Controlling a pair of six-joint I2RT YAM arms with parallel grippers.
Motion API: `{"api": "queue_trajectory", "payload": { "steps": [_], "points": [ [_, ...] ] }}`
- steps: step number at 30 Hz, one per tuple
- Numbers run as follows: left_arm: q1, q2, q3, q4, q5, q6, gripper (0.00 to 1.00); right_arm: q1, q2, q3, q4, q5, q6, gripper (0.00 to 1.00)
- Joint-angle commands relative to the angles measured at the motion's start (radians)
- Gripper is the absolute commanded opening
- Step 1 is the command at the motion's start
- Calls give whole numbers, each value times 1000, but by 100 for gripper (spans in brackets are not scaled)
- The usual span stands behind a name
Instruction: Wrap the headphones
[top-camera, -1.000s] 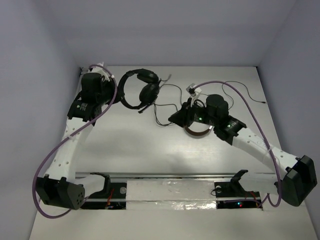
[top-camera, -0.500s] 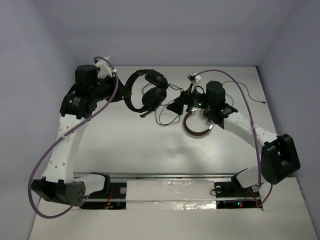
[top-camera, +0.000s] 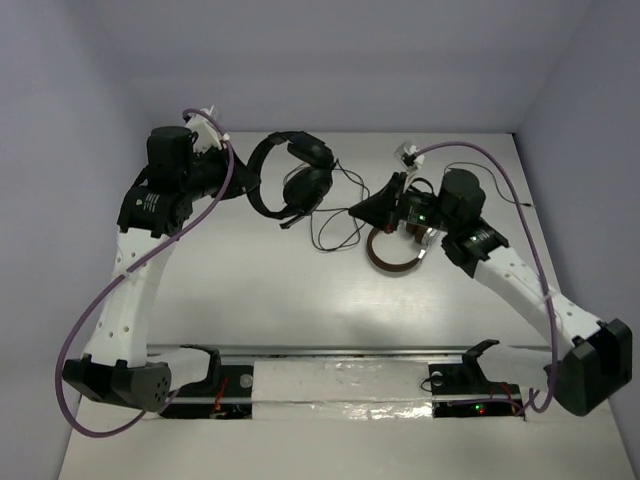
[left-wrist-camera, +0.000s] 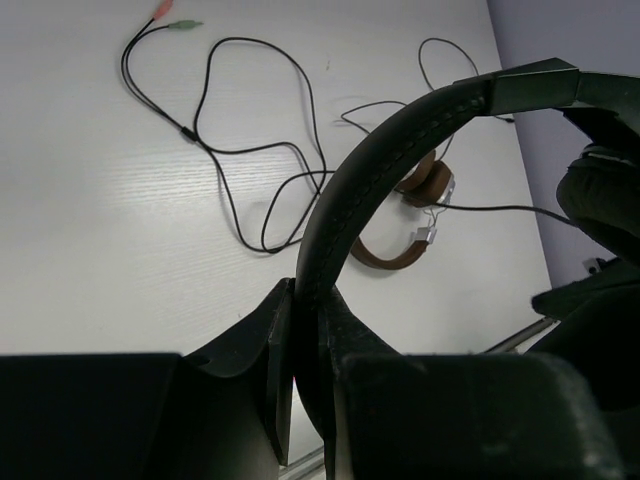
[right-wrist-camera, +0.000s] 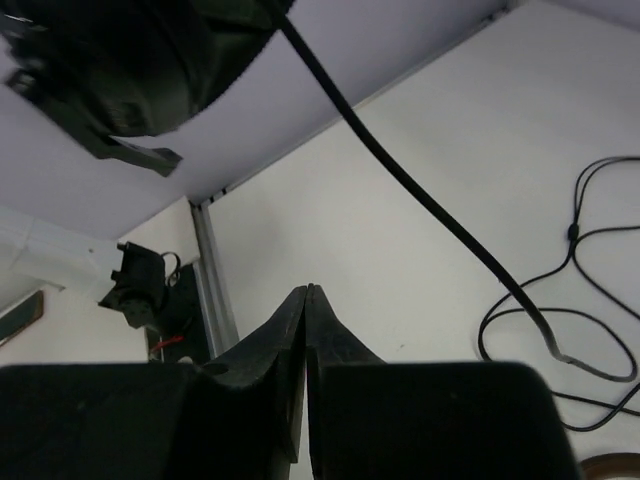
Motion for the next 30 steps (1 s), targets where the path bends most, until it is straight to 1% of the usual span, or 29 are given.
{"api": "queue_trajectory", "payload": {
  "steps": [1, 3, 4, 6, 7, 9, 10, 11, 12, 13, 14, 16, 20, 22, 23, 24, 25, 26, 28, 29, 30],
  "points": [
    [6, 4, 75, 111, 49, -53, 0, 4, -74, -8, -73, 167, 15, 8],
    [6, 18, 95, 111, 66, -54, 0, 4, -83, -34, -81, 227, 7, 11],
    [6, 21, 101, 103, 69, -53, 0, 4, -92, -47, -77, 314, 17, 12],
    [6, 20, 107, 100, 68, -48, 0, 4, -108, -49, -84, 382, 9, 13],
    [6, 20, 110, 97, 74, -48, 0, -6, -140, -61, -83, 461, -2, 12],
    [6, 18, 110, 103, 100, -51, 0, -19, -170, -77, -55, 483, -22, 12],
    [6, 18, 112, 108, 118, -53, 0, -19, -180, -86, -34, 447, -32, 13],
    [6, 17, 112, 111, 126, -56, 0, -19, -169, -97, 4, 418, -54, 26],
    [6, 15, 119, 111, 133, -56, 0, -19, -154, -97, 17, 396, -63, 36],
    [6, 15, 125, 107, 141, -54, 0, -19, -136, -95, 29, 367, -71, 57],
    [6, 15, 131, 105, 143, -53, 0, -19, -99, -95, 57, 362, -92, 66],
    [6, 12, 144, 105, 149, -50, 0, -19, -66, -106, 103, 317, -114, 79],
    [6, 9, 158, 117, 181, -60, 0, -19, 55, -80, 192, 197, -123, 80],
    [6, 9, 171, 122, 210, -70, 0, -19, 122, -69, 242, 190, -118, 78],
    [6, 10, 176, 123, 221, -73, 0, -29, 144, -69, 308, 186, -109, 77],
    [6, 9, 188, 122, 229, -77, 0, -29, 161, -60, 330, 178, -103, 75],
    [6, 10, 193, 125, 244, -86, 0, -29, 191, -52, 353, 152, -95, 69],
    [6, 12, 199, 122, 250, -90, 0, -29, 202, -48, 403, 137, -76, 67],
    [6, 17, 216, 119, 270, -97, 0, -29, 231, -35, 446, 102, -56, 63],
    [6, 18, 220, 119, 272, -106, 0, -29, 243, -31, 480, 88, -33, 60],
    [6, 20, 227, 122, 278, -113, 0, -29, 257, -26, 500, 72, -20, 59]
  ]
}}
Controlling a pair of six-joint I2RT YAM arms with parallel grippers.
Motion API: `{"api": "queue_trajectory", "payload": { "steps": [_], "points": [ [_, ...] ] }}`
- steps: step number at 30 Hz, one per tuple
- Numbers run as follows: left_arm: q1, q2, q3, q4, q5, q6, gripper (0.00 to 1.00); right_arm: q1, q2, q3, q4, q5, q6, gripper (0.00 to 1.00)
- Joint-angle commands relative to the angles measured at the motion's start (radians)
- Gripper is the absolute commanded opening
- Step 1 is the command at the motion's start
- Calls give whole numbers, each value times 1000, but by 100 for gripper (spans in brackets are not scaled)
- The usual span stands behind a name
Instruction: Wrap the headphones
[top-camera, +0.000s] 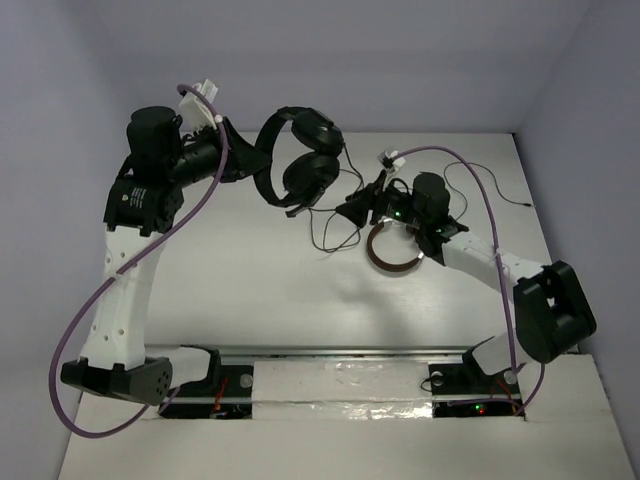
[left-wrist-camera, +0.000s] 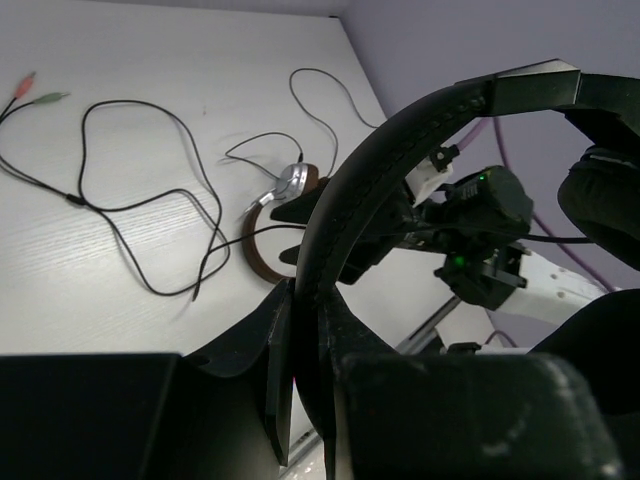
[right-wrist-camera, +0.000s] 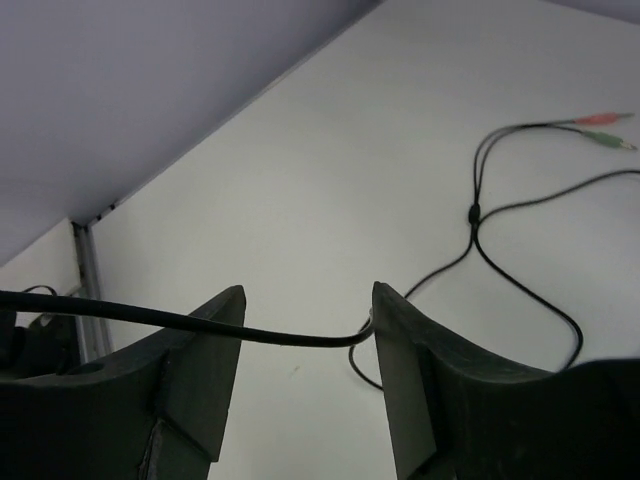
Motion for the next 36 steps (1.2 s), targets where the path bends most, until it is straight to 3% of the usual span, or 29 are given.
{"api": "queue_trajectory", "payload": {
  "steps": [1, 5, 15, 19, 22, 23, 25, 31, 36],
  "points": [
    [6, -13, 63, 81, 77, -58, 0, -7, 22, 64, 231, -110, 51, 59],
    [16, -10, 63, 129, 95, -113, 0, -7, 74, 7, 448, -103, 155, 60],
    [25, 7, 59, 268, 157, -259, 0, -7, 248, 36, 639, -170, 305, 59],
    [34, 8, -3, 392, 198, -347, 0, -7, 321, 47, 758, -178, 408, 49],
    [34, -1, -64, 454, 172, -401, 0, -7, 359, 64, 853, -190, 517, 31],
    [34, -7, -87, 474, 160, -416, 0, 2, 366, 65, 860, -172, 552, 19],
    [34, -33, -148, 514, 84, -450, 0, 20, 357, 59, 823, -138, 555, 11],
    [34, -145, -395, 690, -242, -550, 0, 166, 303, 117, 351, 20, 384, 2],
    [34, -171, -524, 795, -341, -618, 0, 278, 289, 143, 107, 154, 332, 0]
  ]
}}
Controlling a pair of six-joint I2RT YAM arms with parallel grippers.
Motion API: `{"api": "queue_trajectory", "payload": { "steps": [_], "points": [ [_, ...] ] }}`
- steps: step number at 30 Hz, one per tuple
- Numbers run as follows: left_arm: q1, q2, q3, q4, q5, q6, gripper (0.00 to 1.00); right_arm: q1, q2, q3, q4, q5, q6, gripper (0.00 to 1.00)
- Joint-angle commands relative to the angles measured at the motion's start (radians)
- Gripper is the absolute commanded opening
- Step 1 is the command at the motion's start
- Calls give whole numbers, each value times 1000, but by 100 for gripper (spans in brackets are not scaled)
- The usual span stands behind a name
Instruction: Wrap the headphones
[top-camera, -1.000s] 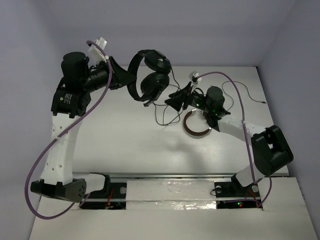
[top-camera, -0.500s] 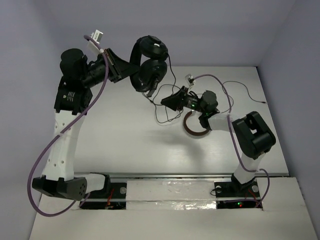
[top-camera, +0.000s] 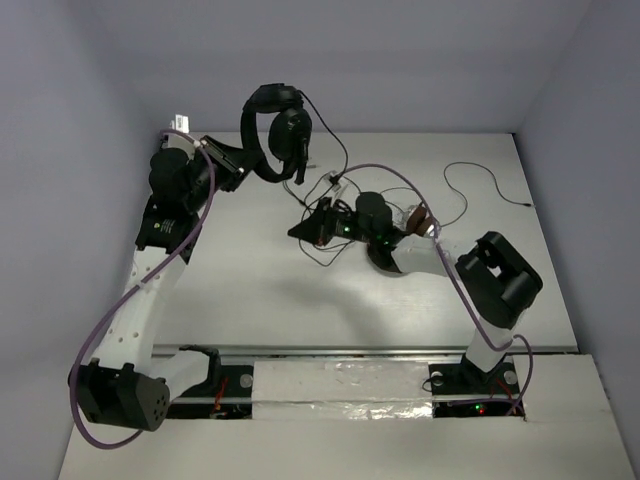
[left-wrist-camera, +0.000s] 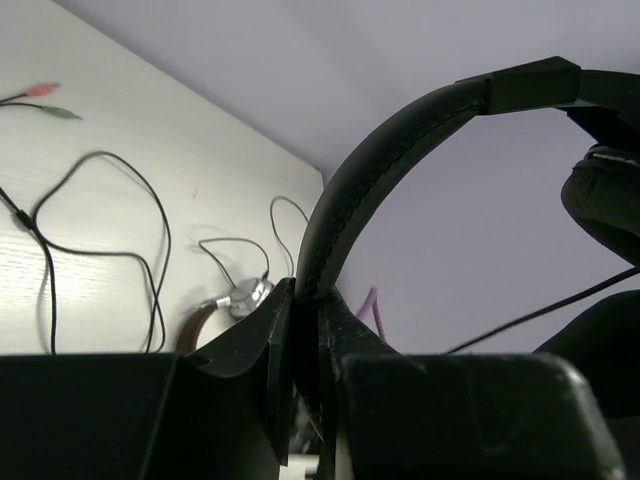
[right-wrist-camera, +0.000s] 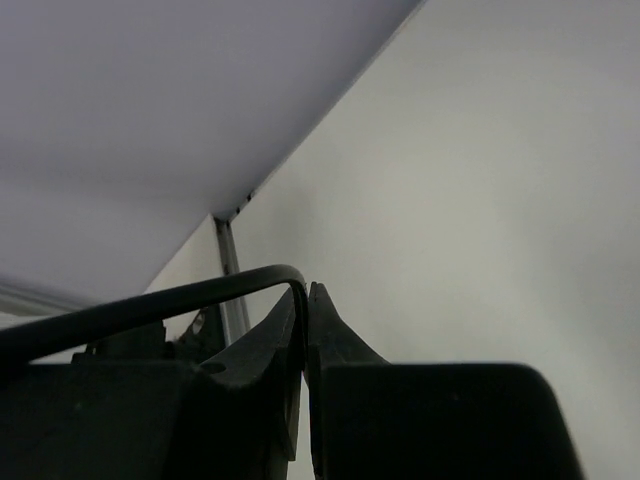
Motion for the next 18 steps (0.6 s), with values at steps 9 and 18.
{"api": "queue_trajectory", "payload": {
  "steps": [9, 18],
  "points": [
    [6, -115, -106, 285, -261, -130, 0, 201, -51, 25, -449, 303, -61, 0],
    [-54, -55, -56, 167, -469, -6, 0, 350, -118, 8, -594, 432, -84, 0]
  ]
}}
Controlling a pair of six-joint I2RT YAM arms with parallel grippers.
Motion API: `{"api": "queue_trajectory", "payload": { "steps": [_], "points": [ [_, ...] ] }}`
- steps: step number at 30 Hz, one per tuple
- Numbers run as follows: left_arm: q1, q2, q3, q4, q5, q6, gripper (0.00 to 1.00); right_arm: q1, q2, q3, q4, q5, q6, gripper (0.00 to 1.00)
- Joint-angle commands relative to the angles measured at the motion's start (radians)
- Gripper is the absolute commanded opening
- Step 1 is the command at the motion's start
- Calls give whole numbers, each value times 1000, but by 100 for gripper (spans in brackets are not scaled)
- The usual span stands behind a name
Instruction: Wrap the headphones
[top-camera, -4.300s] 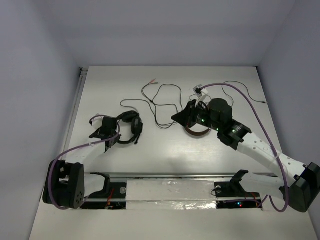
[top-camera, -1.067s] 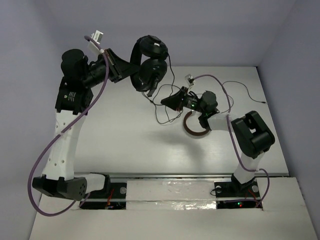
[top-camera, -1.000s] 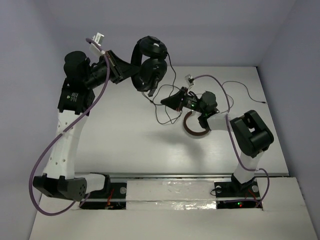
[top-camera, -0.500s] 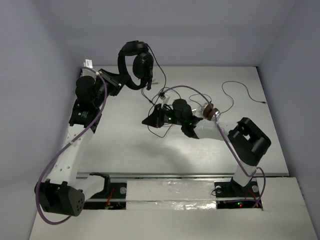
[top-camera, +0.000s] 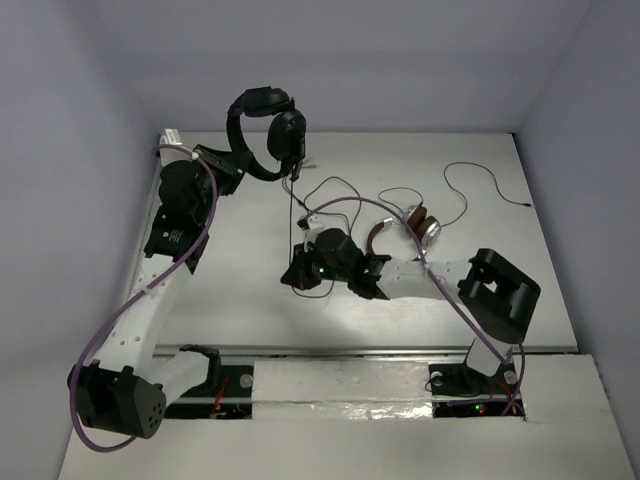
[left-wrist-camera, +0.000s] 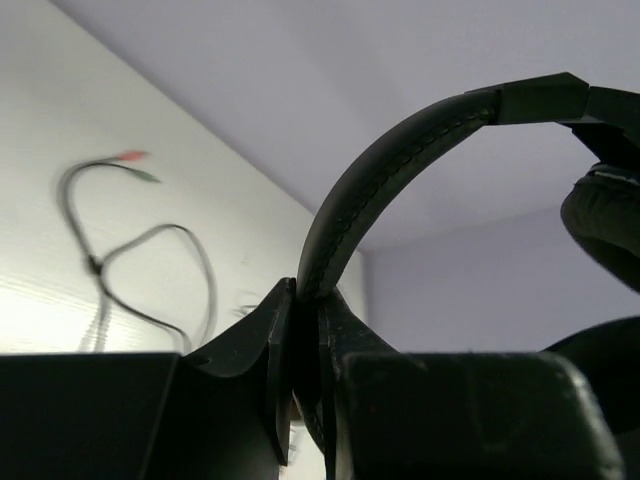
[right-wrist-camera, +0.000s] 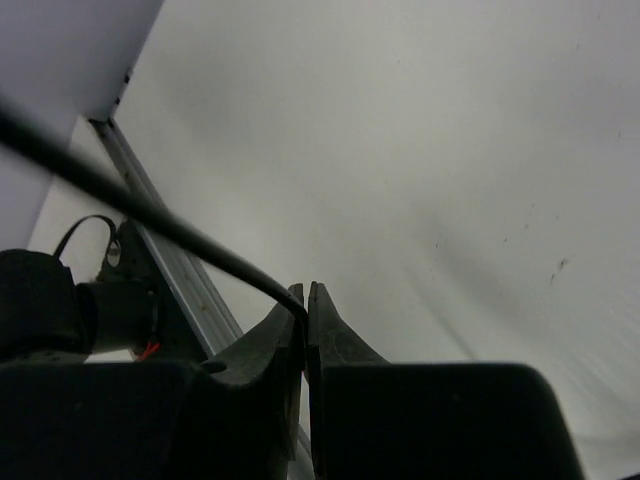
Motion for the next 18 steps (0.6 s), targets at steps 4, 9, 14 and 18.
{"api": "queue_trajectory", "payload": {
  "steps": [4, 9, 14, 18],
  "points": [
    [-92, 10, 81, -53, -409, 177, 0, 132, -155, -3, -236, 123, -40, 0],
    [-189, 41, 57, -99, -569, 247, 0, 207, -200, 48, -382, 124, -48, 0],
    [-289, 76, 67, -214, -730, 358, 0, 269, -247, 138, -589, 119, -89, 0],
    [-350, 92, 69, -302, -796, 456, 0, 269, -341, 184, -700, 110, -118, 0]
  ]
}}
